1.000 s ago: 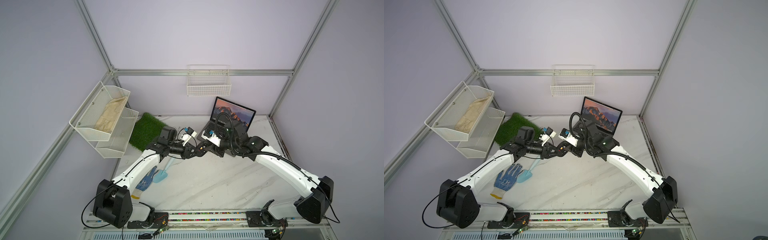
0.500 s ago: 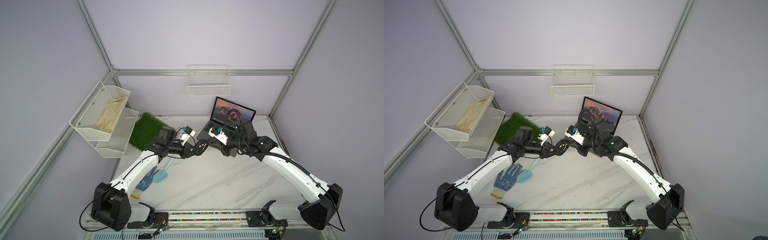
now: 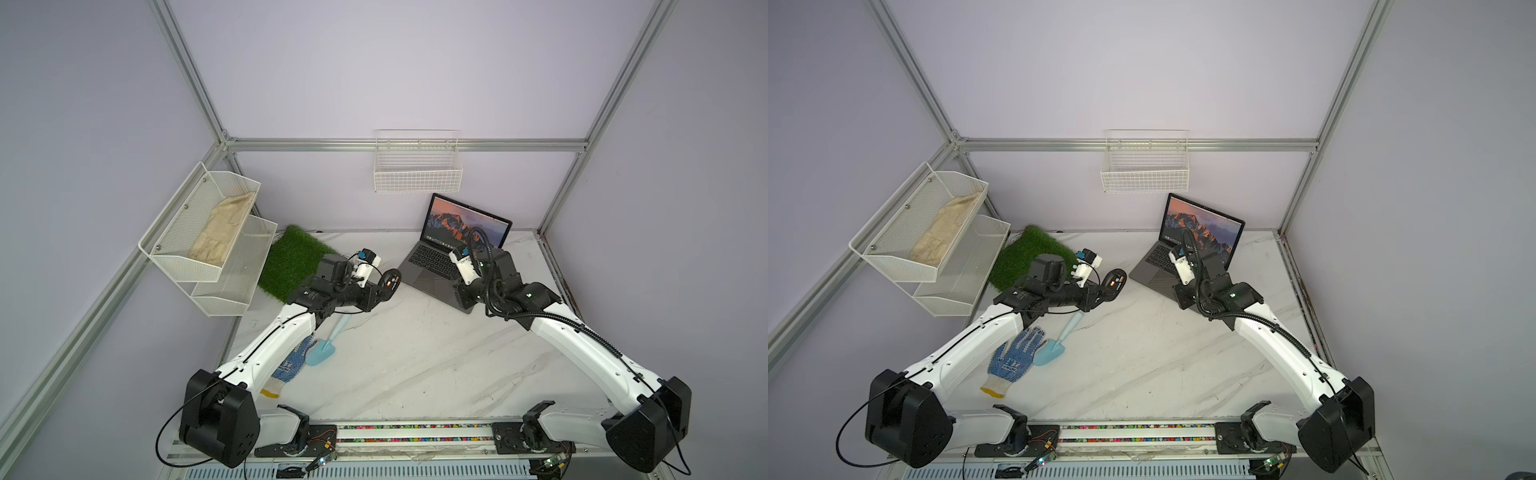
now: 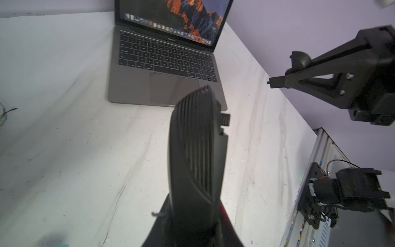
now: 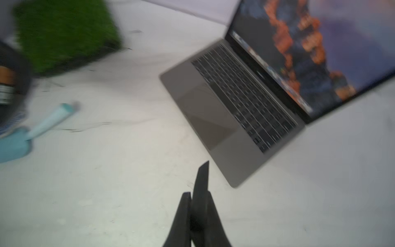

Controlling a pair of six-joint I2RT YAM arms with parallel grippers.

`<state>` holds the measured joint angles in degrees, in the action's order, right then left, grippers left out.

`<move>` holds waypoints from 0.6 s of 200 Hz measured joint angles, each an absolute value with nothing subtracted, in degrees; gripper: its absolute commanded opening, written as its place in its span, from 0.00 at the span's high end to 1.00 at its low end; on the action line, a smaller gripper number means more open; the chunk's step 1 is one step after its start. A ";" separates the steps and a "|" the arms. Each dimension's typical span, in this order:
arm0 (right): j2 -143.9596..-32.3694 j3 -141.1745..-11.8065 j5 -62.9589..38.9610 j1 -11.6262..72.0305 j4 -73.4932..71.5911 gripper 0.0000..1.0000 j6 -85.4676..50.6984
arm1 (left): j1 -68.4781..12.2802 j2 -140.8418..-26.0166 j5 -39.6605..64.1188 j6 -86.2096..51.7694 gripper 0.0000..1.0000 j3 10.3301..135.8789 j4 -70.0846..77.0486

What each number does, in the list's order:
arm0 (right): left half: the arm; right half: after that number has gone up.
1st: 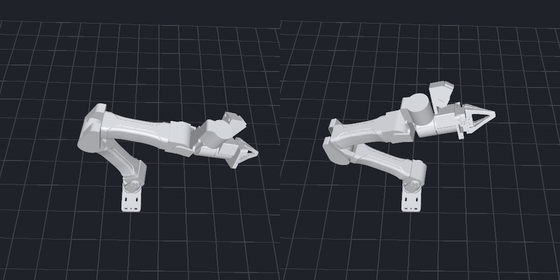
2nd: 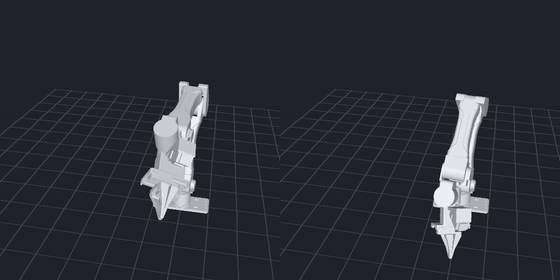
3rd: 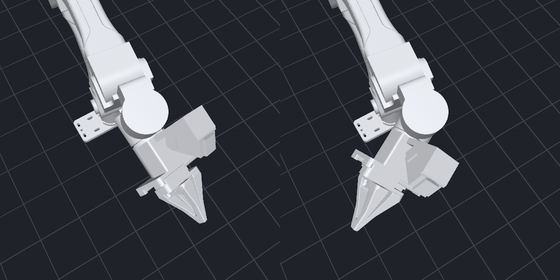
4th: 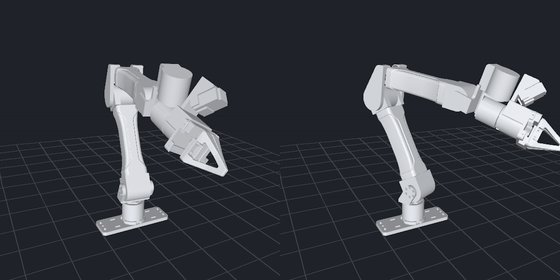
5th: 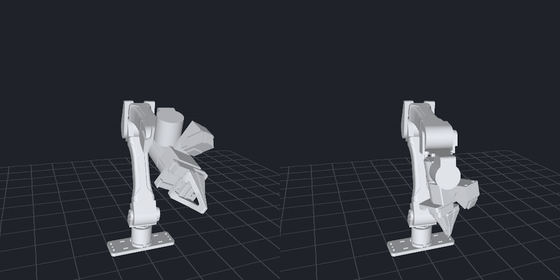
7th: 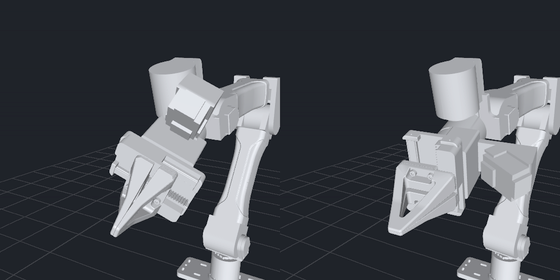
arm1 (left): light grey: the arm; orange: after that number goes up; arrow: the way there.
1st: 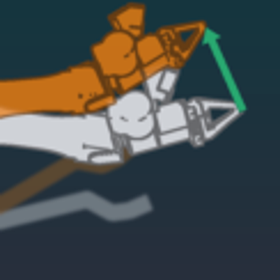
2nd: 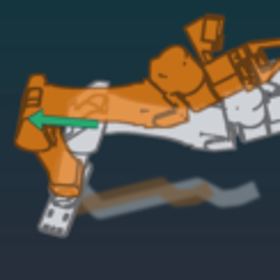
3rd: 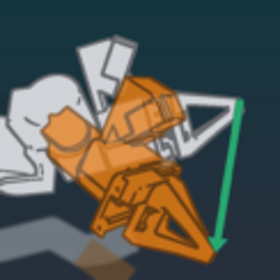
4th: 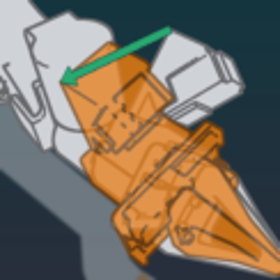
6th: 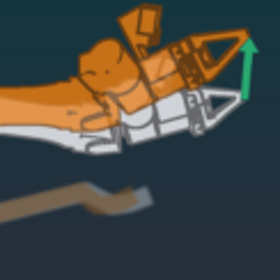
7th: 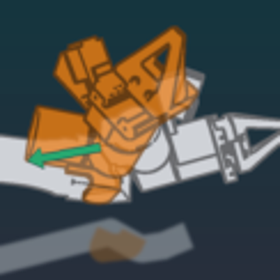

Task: Insert the wireless mouse receiver into the laptop
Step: Place the lid at the center of the board.

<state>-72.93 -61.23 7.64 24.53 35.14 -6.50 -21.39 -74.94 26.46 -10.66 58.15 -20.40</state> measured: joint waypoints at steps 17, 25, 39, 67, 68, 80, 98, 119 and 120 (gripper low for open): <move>-74.06 -56.97 14.72 21.58 39.79 1.00 -14.41 | -21.39 -74.46 23.77 -12.16 1.00 56.75 -18.37; -75.42 -56.21 16.80 20.58 42.17 1.00 -17.47 | -21.39 -74.17 22.81 -13.04 1.00 56.01 -17.37; -78.46 -55.92 19.64 19.53 44.77 1.00 -21.65 | -21.39 -73.65 21.10 -14.39 1.00 54.98 -15.88; -85.43 -55.92 21.56 19.27 46.15 1.00 -27.03 | -21.39 -72.27 18.57 -17.80 1.00 52.82 -12.49; -85.60 -55.92 21.54 19.27 46.15 1.00 -27.14 | -21.39 -72.20 18.52 -17.93 1.00 52.71 -12.32; -88.73 -55.72 21.54 19.27 46.13 1.00 -28.80 | -21.39 -71.40 18.44 -19.42 1.00 51.48 -10.63; -92.14 -54.57 21.69 19.27 45.95 1.00 -30.87 | -21.41 -70.37 19.05 -20.91 1.00 49.63 -8.12; -93.08 -54.06 23.99 19.31 46.06 1.00 -32.38 | -21.39 -69.45 20.16 -22.13 1.00 47.55 -5.48; -93.08 -54.06 24.01 19.31 46.04 1.00 -32.40 | -21.39 -69.41 20.29 -22.15 1.00 47.44 -5.28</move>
